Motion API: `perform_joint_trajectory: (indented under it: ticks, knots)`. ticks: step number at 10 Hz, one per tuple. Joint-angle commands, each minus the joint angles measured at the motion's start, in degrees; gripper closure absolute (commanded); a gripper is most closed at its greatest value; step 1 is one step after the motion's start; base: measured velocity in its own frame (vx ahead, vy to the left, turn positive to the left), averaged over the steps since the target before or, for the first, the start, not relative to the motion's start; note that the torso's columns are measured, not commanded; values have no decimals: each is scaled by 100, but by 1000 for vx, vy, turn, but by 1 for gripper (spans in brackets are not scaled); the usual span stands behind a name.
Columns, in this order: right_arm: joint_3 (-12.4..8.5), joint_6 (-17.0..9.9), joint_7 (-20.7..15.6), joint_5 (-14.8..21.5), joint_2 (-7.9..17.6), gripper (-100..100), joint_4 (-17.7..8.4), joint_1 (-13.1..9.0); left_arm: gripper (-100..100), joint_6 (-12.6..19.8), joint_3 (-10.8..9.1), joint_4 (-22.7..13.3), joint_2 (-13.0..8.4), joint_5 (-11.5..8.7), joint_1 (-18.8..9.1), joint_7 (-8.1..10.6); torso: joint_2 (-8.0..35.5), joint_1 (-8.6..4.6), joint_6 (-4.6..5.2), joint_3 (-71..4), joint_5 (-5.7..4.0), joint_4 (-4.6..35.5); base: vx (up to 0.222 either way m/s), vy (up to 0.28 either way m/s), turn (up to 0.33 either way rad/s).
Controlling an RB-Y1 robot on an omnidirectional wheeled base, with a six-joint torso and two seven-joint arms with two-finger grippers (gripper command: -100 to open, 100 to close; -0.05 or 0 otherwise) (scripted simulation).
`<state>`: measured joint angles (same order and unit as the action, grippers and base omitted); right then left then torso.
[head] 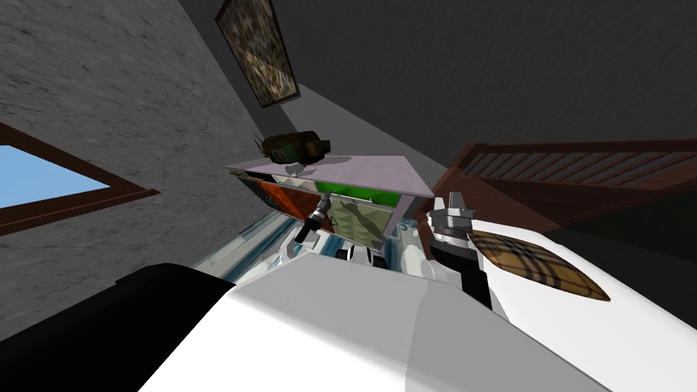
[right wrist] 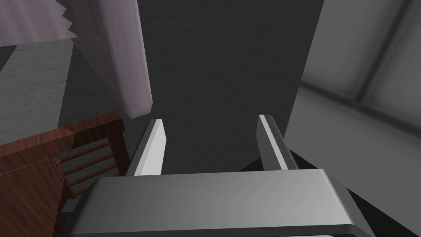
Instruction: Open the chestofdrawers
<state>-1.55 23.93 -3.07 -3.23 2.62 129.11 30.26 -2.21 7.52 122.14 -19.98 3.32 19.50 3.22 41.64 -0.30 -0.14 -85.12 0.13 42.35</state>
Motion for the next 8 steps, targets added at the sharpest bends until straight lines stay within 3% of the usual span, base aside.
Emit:
perform_joint_trajectory:
  ticks: [1,6,7,8]
  knots:
    - [11,-5,2,2,1,0,-13,21,100,-150,22,-169,52,28,0,-36,2,5,0,0,-4,-7,-77,-2,36]
    - [9,-4,2,2,1,0,-13,20,100,-66,64,274,-94,-9,205,32,88,43,14,71,-8,2,-123,30,36]
    - [9,-4,2,2,1,0,-13,20,100,-65,48,233,-90,-12,184,30,72,34,14,60,-11,-4,-75,24,4]
    - [9,-4,2,2,1,0,-13,21,-100,47,39,278,-124,-12,178,35,38,19,15,40,-15,-13,74,-31,-51]
